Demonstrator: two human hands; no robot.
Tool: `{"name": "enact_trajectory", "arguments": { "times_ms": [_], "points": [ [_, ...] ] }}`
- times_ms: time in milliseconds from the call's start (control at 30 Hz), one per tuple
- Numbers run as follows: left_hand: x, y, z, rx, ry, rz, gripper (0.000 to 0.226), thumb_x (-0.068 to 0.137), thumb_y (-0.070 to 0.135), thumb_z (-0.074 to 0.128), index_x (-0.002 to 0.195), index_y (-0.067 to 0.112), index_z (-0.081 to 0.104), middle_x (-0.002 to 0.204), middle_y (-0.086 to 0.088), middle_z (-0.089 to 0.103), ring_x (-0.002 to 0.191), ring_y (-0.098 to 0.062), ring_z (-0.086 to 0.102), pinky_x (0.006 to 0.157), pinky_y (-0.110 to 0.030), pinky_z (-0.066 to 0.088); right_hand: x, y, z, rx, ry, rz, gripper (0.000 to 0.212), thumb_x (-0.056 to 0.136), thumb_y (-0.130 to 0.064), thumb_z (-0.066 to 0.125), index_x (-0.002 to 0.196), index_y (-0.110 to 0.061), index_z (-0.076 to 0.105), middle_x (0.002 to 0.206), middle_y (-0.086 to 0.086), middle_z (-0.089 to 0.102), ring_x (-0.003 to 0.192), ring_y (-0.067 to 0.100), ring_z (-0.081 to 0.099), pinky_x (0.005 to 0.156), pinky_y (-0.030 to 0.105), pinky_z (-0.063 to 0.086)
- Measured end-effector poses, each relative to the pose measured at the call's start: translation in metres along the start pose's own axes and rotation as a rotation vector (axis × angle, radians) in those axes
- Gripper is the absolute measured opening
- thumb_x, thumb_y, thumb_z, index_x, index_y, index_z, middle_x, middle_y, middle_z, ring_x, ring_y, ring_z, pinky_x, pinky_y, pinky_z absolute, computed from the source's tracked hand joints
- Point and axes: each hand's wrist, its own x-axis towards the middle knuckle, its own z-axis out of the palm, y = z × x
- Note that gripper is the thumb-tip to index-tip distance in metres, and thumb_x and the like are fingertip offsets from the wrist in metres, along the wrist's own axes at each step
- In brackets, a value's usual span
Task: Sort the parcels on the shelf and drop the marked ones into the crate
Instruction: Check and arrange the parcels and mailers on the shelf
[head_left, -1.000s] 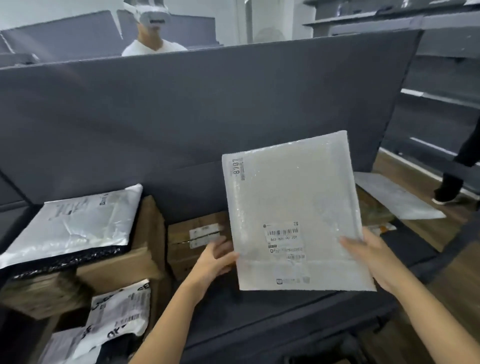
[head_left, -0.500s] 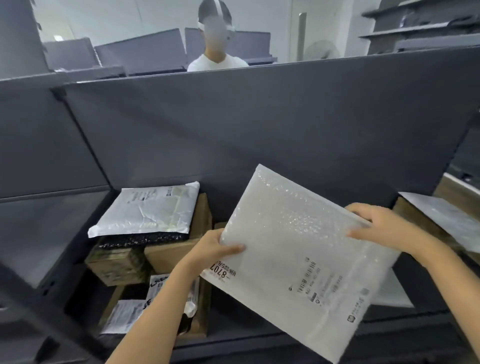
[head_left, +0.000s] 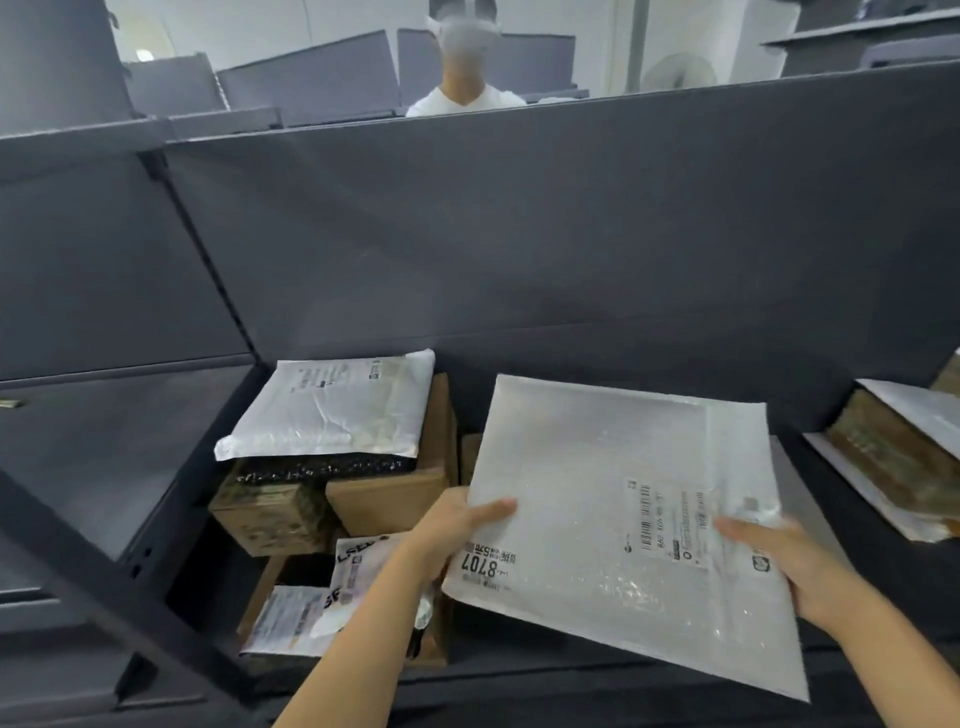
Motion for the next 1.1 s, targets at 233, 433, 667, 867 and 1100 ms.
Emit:
{"name": "enact_trajectory", "arguments": {
  "times_ms": [233, 433, 667, 867, 1100],
  "points": [
    [0.012, -0.075, 0.044, -0.005, 0.08, -0.326, 0.034, 0.084, 0.027, 0.07, 0.111, 0.008, 0.061, 0.101, -0.001, 0.068, 0.087, -0.015, 0.064, 0.067, -0.021, 0.049, 0.005, 0.05, -0.018, -0.124, 0.134, 0.212, 0.037, 0.079, -0.002, 0.069, 0.114, -0.001, 0.059, 0.095, 0.024, 0.072, 0.081, 0.037, 0.07, 0.071, 0.044, 0.057],
    [0.0, -0.127, 0.05, 0.035, 0.222, -0.48, 0.019, 0.084, 0.02, 0.07, 0.078, 0.023, 0.052, 0.097, -0.001, 0.056, 0.089, -0.015, 0.053, 0.07, -0.022, 0.045, 0.013, 0.088, 0.004, -0.214, 0.138, 0.308, 0.044, 0.076, -0.004, 0.074, 0.117, -0.008, 0.057, 0.105, 0.017, 0.069, 0.093, 0.035, 0.068, 0.084, 0.05, 0.054],
    [0.007, -0.112, 0.042, -0.03, 0.264, -0.231, 0.032, 0.087, 0.015, 0.063, 0.116, 0.014, 0.049, 0.112, 0.001, 0.06, 0.1, -0.016, 0.056, 0.086, -0.028, 0.043, 0.024, 0.066, 0.011, -0.168, 0.201, 0.133, 0.039, 0.082, -0.001, 0.066, 0.115, -0.017, 0.055, 0.104, 0.01, 0.067, 0.093, 0.031, 0.065, 0.079, 0.044, 0.053],
    [0.036, -0.054, 0.031, 0.529, 0.278, 0.016, 0.083, 0.084, 0.042, 0.063, 0.147, 0.016, 0.015, 0.145, -0.011, 0.022, 0.13, -0.034, 0.04, 0.099, -0.037, 0.04, 0.083, 0.014, 0.02, -0.293, 0.318, -0.044, 0.055, 0.081, -0.008, 0.07, 0.13, -0.018, 0.047, 0.12, 0.005, 0.06, 0.104, 0.028, 0.059, 0.091, 0.044, 0.049],
    [0.064, -0.057, 0.022, 1.057, 0.066, -0.019, 0.108, 0.074, 0.071, 0.054, 0.152, 0.026, -0.008, 0.157, -0.003, -0.025, 0.146, -0.03, -0.018, 0.119, -0.044, 0.006, 0.149, -0.016, 0.047, -0.45, 0.251, -0.09, 0.027, 0.08, -0.006, 0.064, 0.105, -0.017, 0.061, 0.105, 0.006, 0.068, 0.095, 0.028, 0.065, 0.086, 0.04, 0.053]
  ]
}}
